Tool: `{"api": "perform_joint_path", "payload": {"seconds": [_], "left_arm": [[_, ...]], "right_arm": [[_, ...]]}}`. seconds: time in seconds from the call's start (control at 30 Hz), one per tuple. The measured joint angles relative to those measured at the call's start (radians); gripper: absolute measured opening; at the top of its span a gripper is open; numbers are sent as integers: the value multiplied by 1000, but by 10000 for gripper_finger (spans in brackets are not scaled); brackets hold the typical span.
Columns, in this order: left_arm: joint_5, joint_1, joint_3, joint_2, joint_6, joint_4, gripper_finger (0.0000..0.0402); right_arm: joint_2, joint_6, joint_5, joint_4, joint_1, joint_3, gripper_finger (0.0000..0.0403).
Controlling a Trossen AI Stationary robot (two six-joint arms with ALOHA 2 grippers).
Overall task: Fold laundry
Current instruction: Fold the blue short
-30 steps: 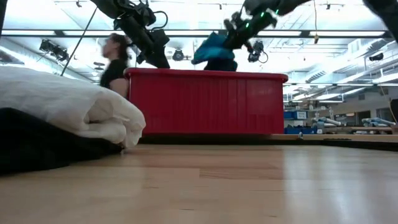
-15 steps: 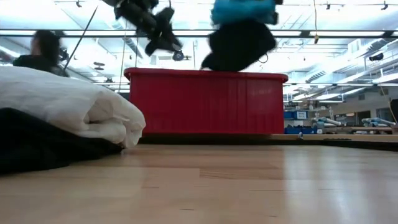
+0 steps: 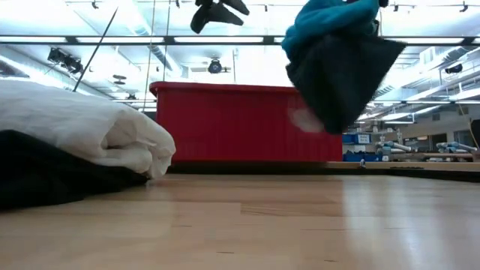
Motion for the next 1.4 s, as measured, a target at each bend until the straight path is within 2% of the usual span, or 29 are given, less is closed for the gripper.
{"api": "perform_joint_path", "payload": {"seconds": [0.13,0.3,0.4,0.5,0.6,0.77,0.87,0.93,1.0,1.07,1.23,1.27,1.4], "left_arm": [[-23,-64,0,24,-73,10,142],[-33,-85,0,42,-111,21,142],[-33,-75,-1,62,-61,73,142],[-37,-68,-1,80,76,114,145],[-35,-63,-1,100,165,147,166],[-21,-42,-1,136,192,230,234],[95,-22,-1,160,271,304,260],[139,-17,-1,178,318,370,259],[145,-12,-1,189,351,415,239],[145,5,-1,191,379,437,198],[91,94,-1,191,407,441,37],[91,121,-1,191,400,441,21],[88,244,-1,191,405,442,7]], "right_arm": [[-81,71,47,127,20,-88,46],[-110,95,89,292,17,-97,46],[-104,104,90,397,16,-94,46],[-101,115,87,474,16,-91,46],[-92,114,87,521,9,-91,46],[-76,113,86,642,-22,-91,46],[-54,112,68,710,-44,-91,46],[-36,112,44,749,-61,-91,46],[-15,111,33,774,-81,-91,46],[8,107,34,787,-99,-91,46],[78,96,34,878,-156,-91,50],[95,100,34,908,-168,-91,51],[160,109,54,1052,-215,-91,52]]}}
